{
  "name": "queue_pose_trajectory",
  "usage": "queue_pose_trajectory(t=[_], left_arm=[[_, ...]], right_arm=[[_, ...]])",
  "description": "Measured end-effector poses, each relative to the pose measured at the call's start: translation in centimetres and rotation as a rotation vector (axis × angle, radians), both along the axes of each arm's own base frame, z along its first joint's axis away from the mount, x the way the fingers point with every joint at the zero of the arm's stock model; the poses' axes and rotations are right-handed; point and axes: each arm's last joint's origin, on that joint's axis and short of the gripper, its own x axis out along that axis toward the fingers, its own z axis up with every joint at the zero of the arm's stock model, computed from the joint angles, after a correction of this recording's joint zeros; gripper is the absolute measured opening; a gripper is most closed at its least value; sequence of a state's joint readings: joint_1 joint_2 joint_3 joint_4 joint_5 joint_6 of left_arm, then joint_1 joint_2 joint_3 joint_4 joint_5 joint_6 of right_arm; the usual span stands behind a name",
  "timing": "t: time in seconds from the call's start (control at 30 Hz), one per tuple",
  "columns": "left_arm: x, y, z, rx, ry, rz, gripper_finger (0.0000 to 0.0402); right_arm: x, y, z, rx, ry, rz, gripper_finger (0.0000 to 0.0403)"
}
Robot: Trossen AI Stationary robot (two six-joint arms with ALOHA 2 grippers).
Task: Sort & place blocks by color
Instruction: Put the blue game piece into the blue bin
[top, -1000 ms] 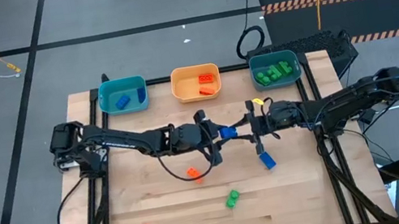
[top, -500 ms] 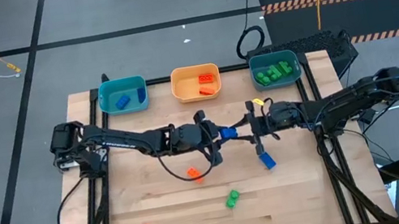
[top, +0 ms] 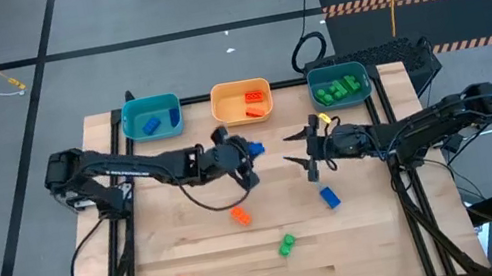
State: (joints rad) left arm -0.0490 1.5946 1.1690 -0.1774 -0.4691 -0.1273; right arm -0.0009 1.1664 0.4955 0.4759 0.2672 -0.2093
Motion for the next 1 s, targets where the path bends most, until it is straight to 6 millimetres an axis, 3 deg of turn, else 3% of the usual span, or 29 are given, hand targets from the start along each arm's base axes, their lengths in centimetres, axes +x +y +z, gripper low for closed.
queue_pose_trajectory(t=[0.17, 0.43, 0.77, 1.0], left_arm=[[-3.3, 2.5, 2.1, 0.033, 0.05, 0.229, 0.0138], [-8.1, 7.7, 3.3, 0.023, 0.143, 0.58, 0.0138], [-11.4, 13.4, 1.5, -0.027, 0.305, 0.836, 0.0138], [-13.9, 16.0, -0.7, -0.085, 0.392, 0.945, 0.0138]], right_arm=[[-0.1, -0.1, -0.2, -0.005, 0.025, 0.0, 0.0231], [-0.1, -0.1, -0.4, 0.014, 0.038, -0.003, 0.023], [-0.1, -0.1, -0.4, 0.04, 0.026, -0.007, 0.023], [-0.1, -0.1, -0.3, 0.039, 0.023, -0.006, 0.023]])
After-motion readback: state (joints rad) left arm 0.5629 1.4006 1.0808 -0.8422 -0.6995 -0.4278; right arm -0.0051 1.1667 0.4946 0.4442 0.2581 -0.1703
